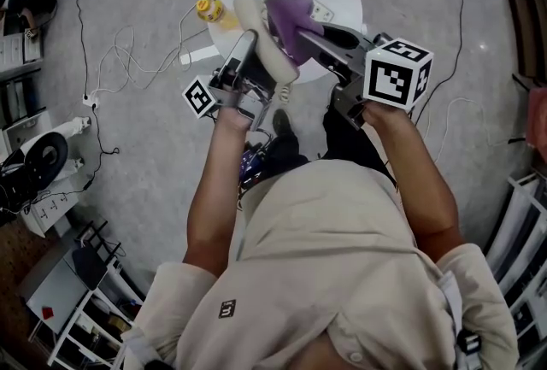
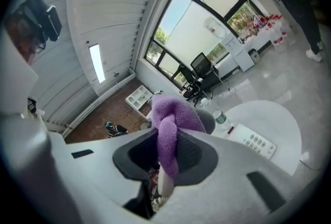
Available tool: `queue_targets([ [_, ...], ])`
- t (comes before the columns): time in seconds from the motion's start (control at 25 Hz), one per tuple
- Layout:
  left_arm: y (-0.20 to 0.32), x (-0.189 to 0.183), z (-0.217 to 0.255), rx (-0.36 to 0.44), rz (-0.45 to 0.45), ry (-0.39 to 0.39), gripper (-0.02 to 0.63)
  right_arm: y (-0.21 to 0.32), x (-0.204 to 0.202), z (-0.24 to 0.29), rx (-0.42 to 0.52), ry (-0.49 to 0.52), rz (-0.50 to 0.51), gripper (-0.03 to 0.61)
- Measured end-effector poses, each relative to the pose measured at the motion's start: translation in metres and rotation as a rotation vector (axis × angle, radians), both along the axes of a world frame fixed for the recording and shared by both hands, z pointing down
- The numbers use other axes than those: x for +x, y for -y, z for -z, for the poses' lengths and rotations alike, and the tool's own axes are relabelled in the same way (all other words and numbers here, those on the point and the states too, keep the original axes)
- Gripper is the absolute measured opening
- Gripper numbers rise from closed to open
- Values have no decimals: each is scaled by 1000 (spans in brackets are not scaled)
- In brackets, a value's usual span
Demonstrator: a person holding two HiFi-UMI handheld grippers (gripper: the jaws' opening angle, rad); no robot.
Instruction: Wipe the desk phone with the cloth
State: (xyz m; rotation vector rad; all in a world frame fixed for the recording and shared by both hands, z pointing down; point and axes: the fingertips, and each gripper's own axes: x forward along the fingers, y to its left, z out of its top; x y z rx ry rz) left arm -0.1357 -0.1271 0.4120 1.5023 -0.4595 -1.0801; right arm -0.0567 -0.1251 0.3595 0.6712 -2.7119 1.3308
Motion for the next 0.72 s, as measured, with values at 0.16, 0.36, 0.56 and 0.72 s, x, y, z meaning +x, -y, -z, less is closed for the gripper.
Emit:
queue_targets([
  [0.16, -4, 13, -3, 2, -46, 33, 95, 9, -20, 20, 76, -15, 51, 61],
  [0.36, -12, 27, -16, -2, -118, 143, 91, 5, -46, -1, 115, -196, 201, 63],
  [0.56, -22, 40, -23, 7, -200, 254, 87, 13, -45, -29, 132, -375, 273, 63],
  [0.72, -25, 44, -26, -11, -204, 253, 84, 29, -31, -41, 116, -418, 228, 63],
])
